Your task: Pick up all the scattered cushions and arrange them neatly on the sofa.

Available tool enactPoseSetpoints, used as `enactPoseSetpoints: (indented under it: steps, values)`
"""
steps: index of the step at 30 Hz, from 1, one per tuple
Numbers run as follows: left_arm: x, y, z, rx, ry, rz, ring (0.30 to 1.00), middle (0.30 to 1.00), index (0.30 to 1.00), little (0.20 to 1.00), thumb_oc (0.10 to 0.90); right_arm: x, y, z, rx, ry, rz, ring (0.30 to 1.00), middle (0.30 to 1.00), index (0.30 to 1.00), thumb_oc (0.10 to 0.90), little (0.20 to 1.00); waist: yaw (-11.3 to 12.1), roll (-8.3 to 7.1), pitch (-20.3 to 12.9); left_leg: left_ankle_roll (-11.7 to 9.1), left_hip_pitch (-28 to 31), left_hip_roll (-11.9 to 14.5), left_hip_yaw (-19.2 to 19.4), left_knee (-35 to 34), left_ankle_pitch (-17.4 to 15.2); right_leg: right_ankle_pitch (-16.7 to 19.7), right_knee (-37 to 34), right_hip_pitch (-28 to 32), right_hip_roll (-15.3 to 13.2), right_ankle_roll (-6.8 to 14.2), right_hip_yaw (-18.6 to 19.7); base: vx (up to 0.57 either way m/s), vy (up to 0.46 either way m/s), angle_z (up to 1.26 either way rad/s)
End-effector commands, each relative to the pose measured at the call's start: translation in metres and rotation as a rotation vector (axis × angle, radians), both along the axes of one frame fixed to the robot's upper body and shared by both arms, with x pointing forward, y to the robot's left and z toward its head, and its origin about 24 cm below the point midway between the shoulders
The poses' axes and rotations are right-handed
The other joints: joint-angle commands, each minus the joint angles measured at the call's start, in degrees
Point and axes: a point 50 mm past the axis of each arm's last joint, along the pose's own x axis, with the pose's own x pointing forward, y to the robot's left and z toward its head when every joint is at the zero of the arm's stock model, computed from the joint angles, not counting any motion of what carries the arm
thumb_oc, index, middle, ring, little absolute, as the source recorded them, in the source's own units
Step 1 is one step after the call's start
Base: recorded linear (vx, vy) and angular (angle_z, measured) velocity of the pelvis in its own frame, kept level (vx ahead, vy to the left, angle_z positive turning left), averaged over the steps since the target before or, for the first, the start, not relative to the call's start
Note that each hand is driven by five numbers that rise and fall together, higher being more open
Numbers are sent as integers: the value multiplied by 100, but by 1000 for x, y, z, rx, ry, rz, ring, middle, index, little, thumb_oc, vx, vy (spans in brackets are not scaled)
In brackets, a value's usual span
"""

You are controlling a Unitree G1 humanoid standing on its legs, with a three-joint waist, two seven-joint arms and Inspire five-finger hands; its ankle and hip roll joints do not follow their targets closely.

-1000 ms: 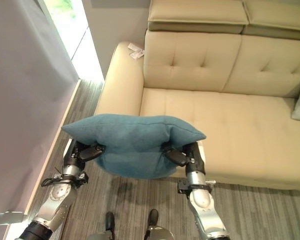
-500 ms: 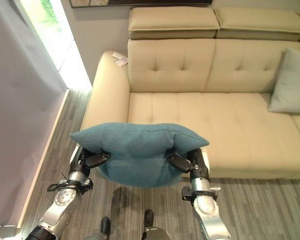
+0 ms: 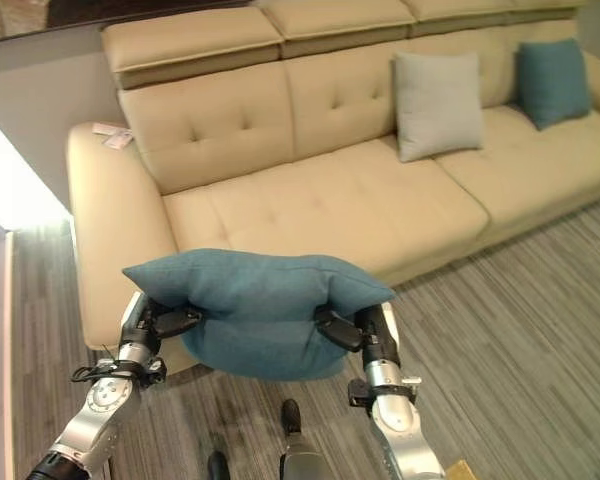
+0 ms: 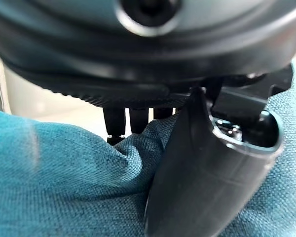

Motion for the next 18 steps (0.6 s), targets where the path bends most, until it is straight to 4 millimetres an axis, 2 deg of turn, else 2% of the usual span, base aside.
enactPoseSetpoints:
  steps: [1, 4, 6, 9, 10, 13, 14, 15, 16, 17, 18]
  values:
    - [17, -52, 67, -91, -362, -267, 300, 300, 300, 300, 400, 25, 27, 72, 36, -373, 170, 300, 300, 300, 400, 300, 127, 124, -339, -52, -203, -3, -941, 269, -427, -483, 256, 730, 144, 263, -285, 61, -44, -28]
    - [18, -54, 67, -92, -363, -281, 300, 300, 300, 300, 400, 23, 23, 72, 37, -377, 155, 300, 300, 300, 400, 300, 81, 139, -351, -100, -189, 11, -980, 275, -435, -531, 130, 823, 180, 209, -298, 80, -140, -5]
    - [20, -61, 69, -112, -370, -303, 300, 300, 300, 300, 400, 20, 16, 73, 36, -377, 138, 300, 300, 300, 400, 300, 22, 132, -357, -191, -223, 40, -1094, 556, -528, -583, -52, 989, 239, 64, -233, 102, -193, 1]
    - [22, -67, 71, -126, -374, -315, 300, 300, 300, 300, 400, 18, 10, 74, 26, -381, 118, 300, 300, 300, 400, 300, -43, 129, -338, -303, -348, 145, -1165, 1095, -686, -626, -162, 1162, 279, -23, -276, 72, -154, 23]
    - [23, -70, 71, -137, -373, -321, 300, 300, 300, 300, 400, 17, 7, 74, 28, -382, 107, 300, 300, 300, 400, 300, -69, 122, -305, -353, -494, 223, -1181, 1461, -723, -665, -195, 1242, 278, -73, -307, 39, -115, 28]
    - [25, -74, 71, -149, -369, -325, 300, 300, 300, 300, 400, 17, 1, 74, 26, -373, 87, 300, 300, 300, 400, 300, -48, 123, -137, -505, -1197, 344, -1377, 2732, -305, -764, -300, 1490, 311, -255, -390, 53, -153, 24]
    - [25, -74, 71, -149, -369, -325, 300, 300, 300, 300, 400, 17, 1, 74, 26, -374, 87, 300, 300, 300, 400, 300, -61, 132, -140, -506, -1225, 350, -1395, 2767, -317, -763, -304, 1487, 318, -257, -405, 88, -126, 18]
    - [25, -74, 71, -154, -369, -321, 300, 300, 300, 300, 400, 17, 1, 73, 26, -370, 82, 300, 300, 300, 400, 300, -9, 107, -117, -439, -1535, 144, -1588, 2708, -386, -794, -368, 1549, 313, -253, -370, 101, -62, 15]
    - [24, -74, 70, -152, -365, -320, 300, 300, 300, 300, 400, 17, 0, 73, 19, -371, 82, 300, 300, 300, 400, 300, 6, 95, -131, -406, -1623, 76, -1625, 2530, -455, -812, -391, 1569, 316, -238, -350, 164, -70, 7]
    - [24, -74, 69, -149, -359, -320, 300, 300, 300, 300, 400, 17, 0, 73, 15, -370, 84, 300, 300, 300, 400, 300, 22, 95, -150, -384, -1673, 42, -1639, 2293, -432, -838, -403, 1604, 332, -222, -328, 181, -25, -13]
    - [24, -73, 68, -142, -356, -319, 300, 300, 300, 300, 400, 18, 0, 74, 11, -372, 82, 300, 300, 300, 400, 300, 53, 125, -157, -371, -1774, 22, -1625, 2011, -234, -878, -414, 1665, 375, -216, -320, 194, 0, -20]
